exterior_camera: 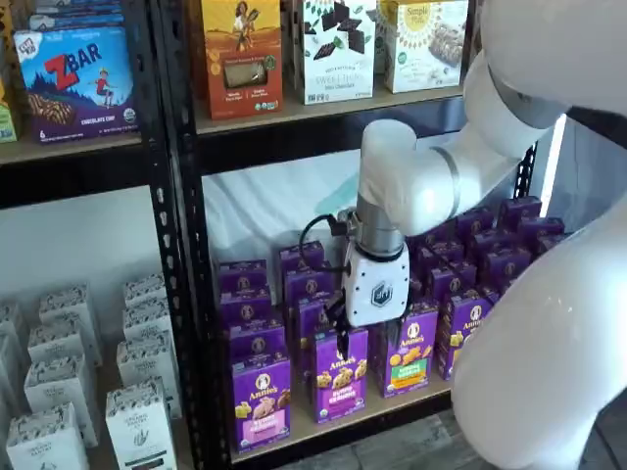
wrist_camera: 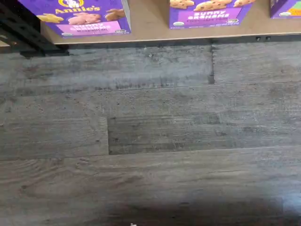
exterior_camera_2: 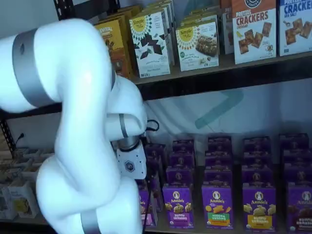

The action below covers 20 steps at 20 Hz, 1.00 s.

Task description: Pick up the purple box with a pink patch in the middle, on the bottom shelf, the first box from the left

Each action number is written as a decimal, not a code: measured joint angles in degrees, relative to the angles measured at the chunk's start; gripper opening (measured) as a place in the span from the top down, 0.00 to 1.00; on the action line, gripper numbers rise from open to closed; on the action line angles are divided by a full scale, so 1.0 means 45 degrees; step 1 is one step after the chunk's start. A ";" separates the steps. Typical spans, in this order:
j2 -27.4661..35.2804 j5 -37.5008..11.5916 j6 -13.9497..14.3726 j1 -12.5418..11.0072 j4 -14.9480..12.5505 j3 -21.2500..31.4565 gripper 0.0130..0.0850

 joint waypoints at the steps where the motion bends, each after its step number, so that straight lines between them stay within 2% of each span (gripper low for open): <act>1: 0.0154 -0.0102 0.0042 0.0048 0.0004 -0.0020 0.00; 3: 0.0600 -0.0369 0.0247 0.0168 -0.0102 -0.0087 0.00; 5: 0.1087 -0.0512 0.0701 0.0269 -0.0533 -0.0208 0.00; 10: 0.2214 -0.1512 0.0605 0.0321 -0.0359 -0.0234 0.00; 20: 0.3988 -0.3533 0.0594 0.0198 -0.0500 -0.0236 0.00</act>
